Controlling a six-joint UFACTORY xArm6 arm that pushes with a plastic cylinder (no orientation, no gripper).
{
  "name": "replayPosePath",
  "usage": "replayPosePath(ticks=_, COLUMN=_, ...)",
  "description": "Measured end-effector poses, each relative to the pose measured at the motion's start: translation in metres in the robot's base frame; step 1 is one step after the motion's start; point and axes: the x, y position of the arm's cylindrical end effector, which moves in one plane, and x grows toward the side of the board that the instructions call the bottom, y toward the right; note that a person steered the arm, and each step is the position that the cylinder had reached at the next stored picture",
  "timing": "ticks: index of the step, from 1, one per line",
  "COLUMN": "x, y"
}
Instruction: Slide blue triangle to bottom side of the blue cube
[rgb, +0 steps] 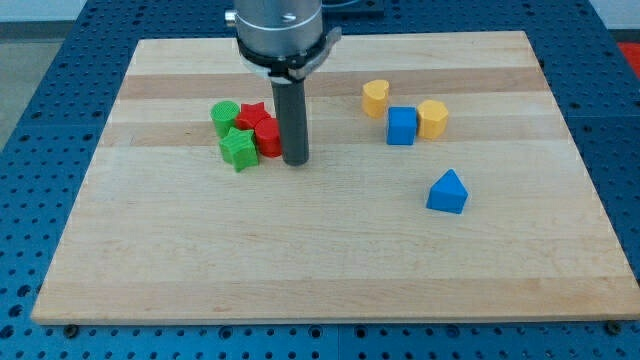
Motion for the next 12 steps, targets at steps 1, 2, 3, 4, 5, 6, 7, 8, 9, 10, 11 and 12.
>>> replayPosePath(ticks=1, x=0.036, y=0.006)
replayPosePath(ticks=2, x=0.077, y=0.037)
replayPosePath(ticks=3, x=0.094, y=0.108)
replayPosePath(ticks=4, x=0.092, y=0.166)
replayPosePath(ticks=5, x=0.078, y=0.191)
replayPosePath(ticks=6, x=0.058, y=0.191)
replayPosePath(ticks=7, x=0.040, y=0.188)
replayPosePath(ticks=8, x=0.040, y=0.168)
replayPosePath(ticks=9, x=0.040, y=0.153)
replayPosePath(ticks=10, x=0.029, y=0.149)
replayPosePath(ticks=11, x=0.012, y=0.149)
replayPosePath(ticks=12, x=-0.003, y=0.147)
